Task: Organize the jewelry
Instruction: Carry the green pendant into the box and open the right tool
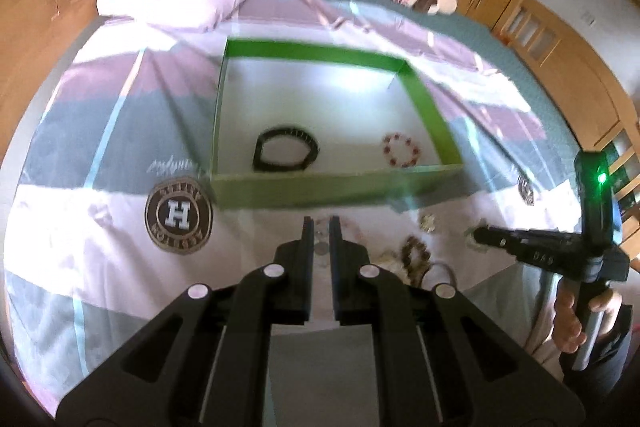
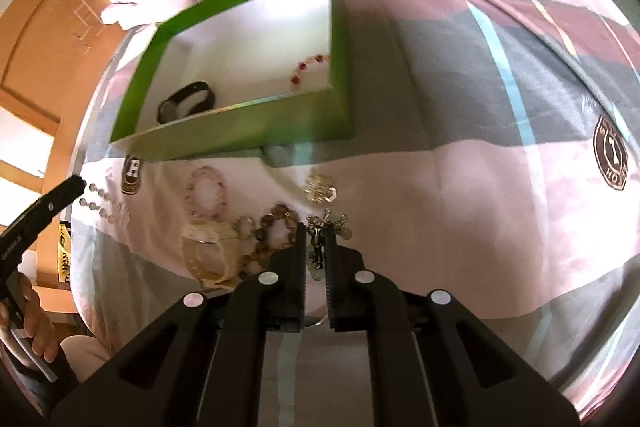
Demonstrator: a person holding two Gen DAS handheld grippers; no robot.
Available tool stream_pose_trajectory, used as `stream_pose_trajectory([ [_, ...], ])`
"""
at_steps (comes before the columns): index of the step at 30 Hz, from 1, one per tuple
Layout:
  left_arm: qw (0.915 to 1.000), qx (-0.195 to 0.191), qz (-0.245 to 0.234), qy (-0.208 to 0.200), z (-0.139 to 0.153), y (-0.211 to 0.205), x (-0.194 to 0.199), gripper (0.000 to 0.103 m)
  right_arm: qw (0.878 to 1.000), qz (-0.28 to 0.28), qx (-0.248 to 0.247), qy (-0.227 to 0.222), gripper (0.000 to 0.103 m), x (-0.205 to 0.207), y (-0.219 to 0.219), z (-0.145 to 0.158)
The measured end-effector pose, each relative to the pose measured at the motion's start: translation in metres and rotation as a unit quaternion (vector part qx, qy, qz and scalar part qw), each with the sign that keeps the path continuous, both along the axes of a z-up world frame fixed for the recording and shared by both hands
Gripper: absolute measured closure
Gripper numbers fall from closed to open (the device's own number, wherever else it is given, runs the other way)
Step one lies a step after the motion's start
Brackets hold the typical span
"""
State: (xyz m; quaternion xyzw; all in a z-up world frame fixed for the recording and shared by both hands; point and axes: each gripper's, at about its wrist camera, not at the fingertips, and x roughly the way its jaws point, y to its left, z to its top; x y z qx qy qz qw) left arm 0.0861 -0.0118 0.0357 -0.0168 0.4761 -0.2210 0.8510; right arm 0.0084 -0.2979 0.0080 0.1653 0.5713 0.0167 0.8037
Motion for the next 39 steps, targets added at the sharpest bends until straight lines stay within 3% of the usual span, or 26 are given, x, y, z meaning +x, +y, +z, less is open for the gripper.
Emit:
stream_pose_trajectory([
  [4, 0.9998, -0.016, 0.01, -0.01, 0.012, 0.0, 0.008, 0.096, 1.0, 0.005, -0.004, -0.01, 0.095, 0.002, 0.009, 0.013],
  [10, 0.9993, 0.012, 0.008, -0.035, 0.02, -0.015, 0.034, 0.096, 0.997, 0.015, -0.052, -0.053, 0.095, 0.019, 0.027, 0.046],
  [18, 0.9986, 0.033, 0.033, -0.024, 0.01, -0.023, 0.081, 0.096, 0.995, 0.019, -0.051, -0.088, 0.095, 0.068, 0.044, 0.062],
  [24, 0.9985, 0.04, 0.034, -0.02, 0.0, -0.031, 0.109, 0.096, 0.992, 0.016, -0.07, -0.099, 0.095, 0.107, 0.042, 0.042],
  [26, 0.9987, 0.041, 0.026, -0.017, -0.006, -0.035, 0.115, 0.096, 0.993, 0.01, -0.057, -0.101, 0.095, 0.116, 0.037, 0.031],
  [28, 0.9985, 0.048, 0.021, -0.016, -0.013, -0.039, 0.121, 0.096, 0.995, 0.01, -0.046, -0.084, 0.095, 0.124, 0.034, 0.019],
  [33, 0.9982, 0.057, 0.017, -0.008, -0.028, -0.048, 0.131, 0.096, 0.996, 0.013, -0.078, -0.048, 0.095, 0.135, 0.04, -0.012],
  [39, 0.997, 0.077, 0.008, 0.006, -0.044, -0.054, 0.133, 0.096, 0.998, 0.005, -0.065, -0.016, 0.095, 0.138, 0.036, -0.034],
])
